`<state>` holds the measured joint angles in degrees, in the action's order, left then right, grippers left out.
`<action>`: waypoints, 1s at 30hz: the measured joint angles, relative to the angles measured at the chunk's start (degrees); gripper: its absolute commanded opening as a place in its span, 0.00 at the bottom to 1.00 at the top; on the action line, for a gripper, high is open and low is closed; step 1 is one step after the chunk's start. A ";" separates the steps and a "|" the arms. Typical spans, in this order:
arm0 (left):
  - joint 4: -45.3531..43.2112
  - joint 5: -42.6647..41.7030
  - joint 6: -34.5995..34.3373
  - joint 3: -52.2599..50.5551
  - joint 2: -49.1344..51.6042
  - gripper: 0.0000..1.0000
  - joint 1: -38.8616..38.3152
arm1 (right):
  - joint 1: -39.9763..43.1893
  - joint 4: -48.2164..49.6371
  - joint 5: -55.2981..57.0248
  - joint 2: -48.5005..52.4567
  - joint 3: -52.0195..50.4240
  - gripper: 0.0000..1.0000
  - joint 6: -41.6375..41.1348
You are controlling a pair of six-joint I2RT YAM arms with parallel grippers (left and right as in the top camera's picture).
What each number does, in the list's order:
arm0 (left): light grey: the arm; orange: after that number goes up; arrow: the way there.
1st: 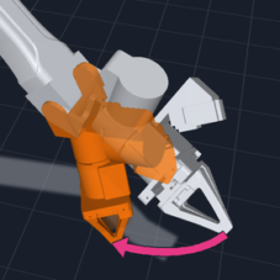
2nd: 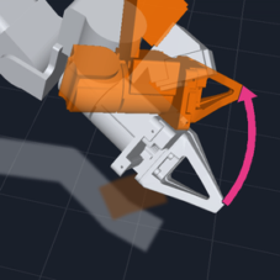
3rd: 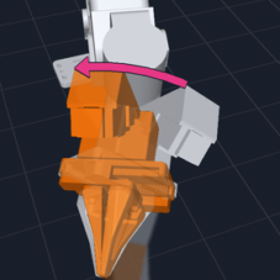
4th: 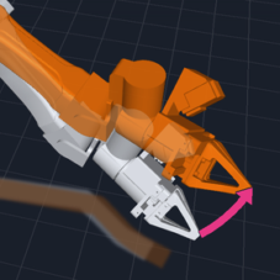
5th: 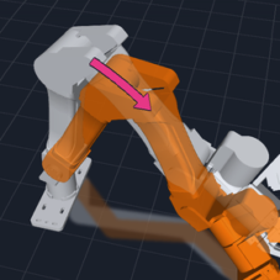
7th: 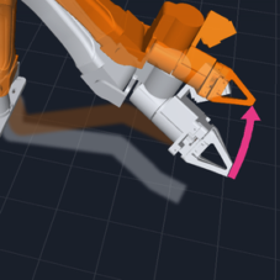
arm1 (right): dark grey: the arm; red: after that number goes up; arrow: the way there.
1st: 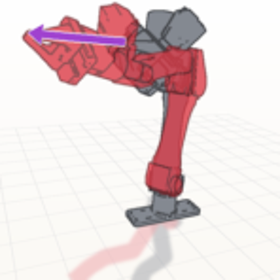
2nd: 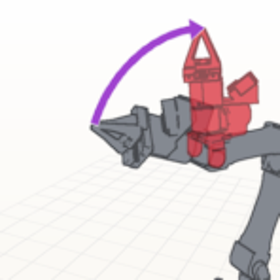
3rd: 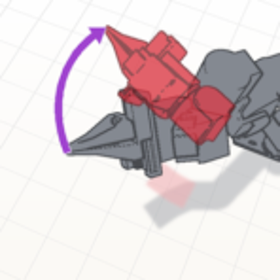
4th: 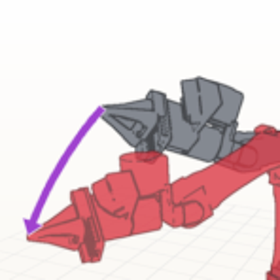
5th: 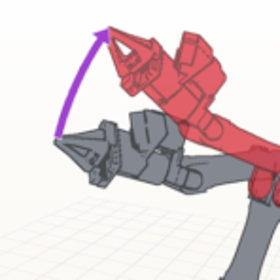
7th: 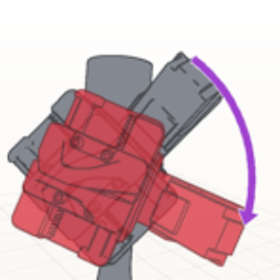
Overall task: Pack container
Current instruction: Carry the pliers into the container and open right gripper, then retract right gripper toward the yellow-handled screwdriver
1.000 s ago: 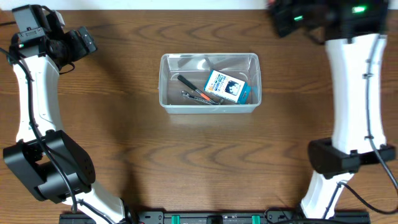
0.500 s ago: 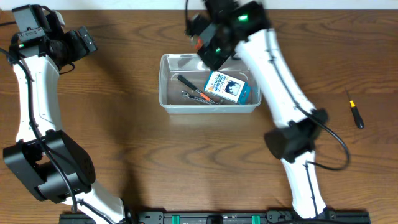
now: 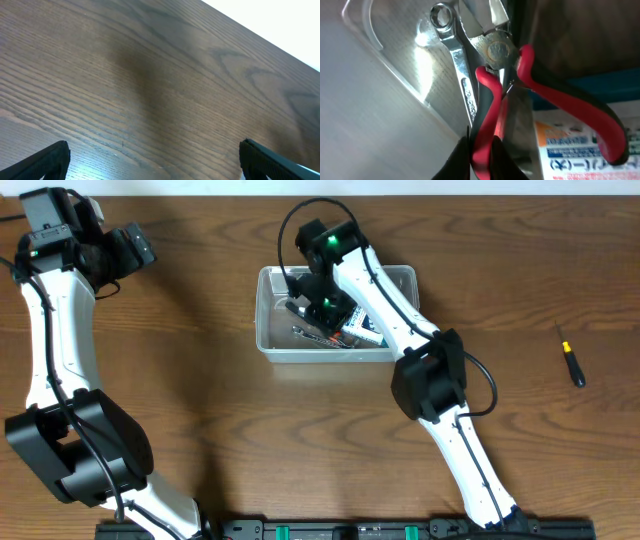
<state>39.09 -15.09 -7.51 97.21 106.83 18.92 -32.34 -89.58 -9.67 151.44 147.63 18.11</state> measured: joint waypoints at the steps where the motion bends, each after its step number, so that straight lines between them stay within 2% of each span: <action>1: 0.00 0.00 0.02 0.00 0.00 0.98 0.00 | 0.00 0.09 -0.07 0.02 0.00 0.17 0.15; 6: 0.00 0.00 0.02 0.00 0.00 0.98 0.00 | 0.04 1.01 -0.44 -1.05 -0.02 0.43 1.05; 9: 0.00 0.00 0.00 0.00 0.00 0.98 0.00 | 0.31 1.49 -0.61 -3.61 -0.09 0.44 1.79; 12: 0.00 0.00 0.02 0.00 0.00 0.98 0.00 | 1.05 1.29 0.17 -8.24 -0.11 0.41 1.81; 15: 0.00 0.02 0.02 0.00 0.00 0.98 0.00 | 2.80 -0.48 4.15 -15.30 -0.11 0.41 1.03; 18: 0.00 0.00 0.02 0.00 0.00 0.98 0.00 | 6.01 -2.36 9.05 -22.58 -0.09 0.46 -0.11; 23: 0.00 0.00 0.02 0.00 0.00 0.98 0.00 | 18.12 -4.52 13.84 -34.14 0.31 0.49 -1.22; 27: 0.00 -0.02 0.00 0.00 0.00 0.98 0.00 | 29.73 -6.47 14.10 -37.64 0.44 0.49 -1.05; 28: 0.00 0.00 0.02 0.00 0.00 0.98 0.00 | 32.70 -6.93 13.33 -37.83 0.44 0.51 -0.90; 30: 0.00 0.00 0.00 0.00 0.00 0.98 0.00 | 38.75 -7.26 10.82 -37.79 0.42 0.64 -0.20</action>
<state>39.09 -15.09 -7.51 97.21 106.83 18.92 6.42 -96.84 1.15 113.65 148.05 17.91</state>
